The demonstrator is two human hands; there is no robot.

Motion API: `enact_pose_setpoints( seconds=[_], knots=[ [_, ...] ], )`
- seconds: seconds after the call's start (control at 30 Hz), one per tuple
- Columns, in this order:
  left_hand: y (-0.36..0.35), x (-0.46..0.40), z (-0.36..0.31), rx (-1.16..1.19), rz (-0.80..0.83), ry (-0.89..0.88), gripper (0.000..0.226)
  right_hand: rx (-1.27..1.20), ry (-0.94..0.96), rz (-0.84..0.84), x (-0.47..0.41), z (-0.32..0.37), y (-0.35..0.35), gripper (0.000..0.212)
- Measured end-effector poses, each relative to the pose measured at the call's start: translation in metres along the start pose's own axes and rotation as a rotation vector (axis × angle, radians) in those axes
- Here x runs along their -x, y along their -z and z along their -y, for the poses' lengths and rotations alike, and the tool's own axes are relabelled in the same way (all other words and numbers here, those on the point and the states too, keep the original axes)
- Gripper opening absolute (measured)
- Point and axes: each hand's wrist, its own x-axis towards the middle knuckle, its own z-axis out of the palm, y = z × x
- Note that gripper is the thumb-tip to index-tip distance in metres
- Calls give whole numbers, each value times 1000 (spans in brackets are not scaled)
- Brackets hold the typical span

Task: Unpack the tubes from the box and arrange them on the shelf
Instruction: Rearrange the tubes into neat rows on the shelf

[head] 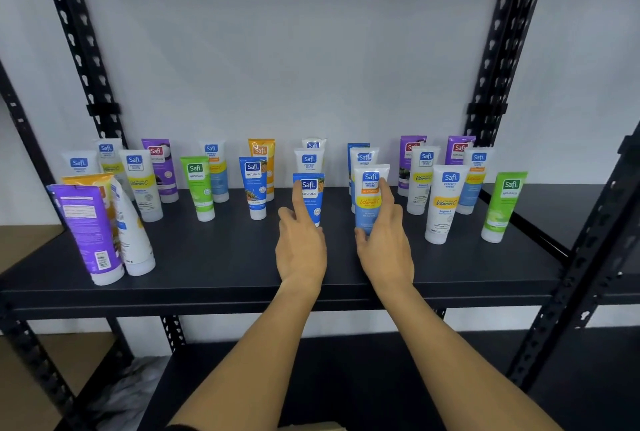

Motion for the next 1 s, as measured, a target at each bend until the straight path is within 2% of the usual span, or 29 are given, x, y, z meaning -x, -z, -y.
enact_pose_setpoints(
  seconds=[1.0],
  knots=[
    [4, 3, -4, 17, 0, 4, 100, 33, -19, 20, -4, -1, -1, 96]
  ],
)
